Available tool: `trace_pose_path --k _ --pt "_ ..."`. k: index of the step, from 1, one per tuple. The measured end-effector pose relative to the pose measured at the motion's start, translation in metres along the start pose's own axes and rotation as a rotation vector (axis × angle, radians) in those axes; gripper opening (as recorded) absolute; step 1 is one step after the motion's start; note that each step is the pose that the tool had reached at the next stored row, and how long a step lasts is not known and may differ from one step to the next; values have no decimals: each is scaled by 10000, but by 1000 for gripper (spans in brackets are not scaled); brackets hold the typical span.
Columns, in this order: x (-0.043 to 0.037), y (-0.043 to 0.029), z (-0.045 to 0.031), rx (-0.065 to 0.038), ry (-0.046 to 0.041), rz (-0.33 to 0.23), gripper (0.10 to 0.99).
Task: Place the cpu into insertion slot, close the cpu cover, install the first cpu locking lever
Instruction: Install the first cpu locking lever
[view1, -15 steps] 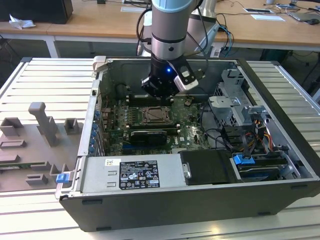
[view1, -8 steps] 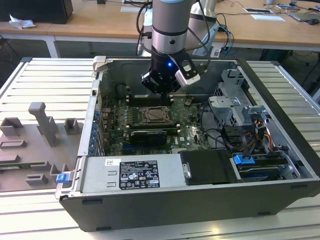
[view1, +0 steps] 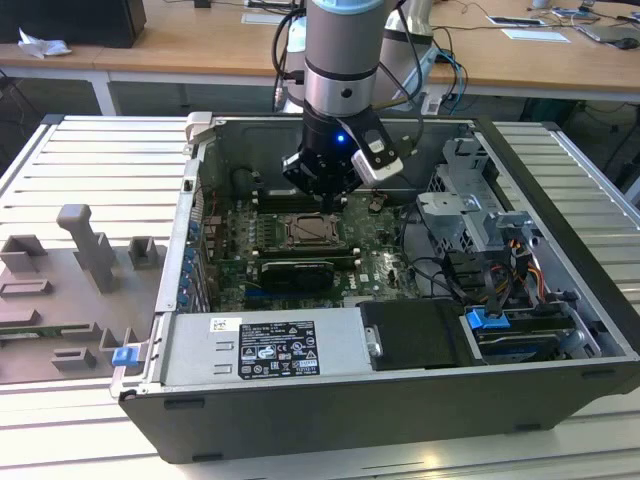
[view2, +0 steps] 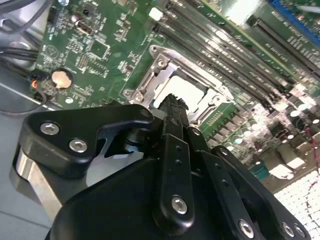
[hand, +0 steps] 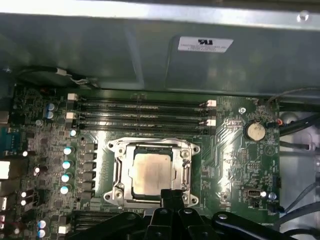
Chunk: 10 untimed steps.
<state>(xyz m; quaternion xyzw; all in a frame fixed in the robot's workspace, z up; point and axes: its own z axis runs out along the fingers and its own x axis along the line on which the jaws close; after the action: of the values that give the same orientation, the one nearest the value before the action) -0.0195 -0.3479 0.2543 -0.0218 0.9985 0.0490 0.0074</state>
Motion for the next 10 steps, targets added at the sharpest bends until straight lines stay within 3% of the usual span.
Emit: trace_pose_path --k 10 --pt "5 -98 17 -104 16 3 106"
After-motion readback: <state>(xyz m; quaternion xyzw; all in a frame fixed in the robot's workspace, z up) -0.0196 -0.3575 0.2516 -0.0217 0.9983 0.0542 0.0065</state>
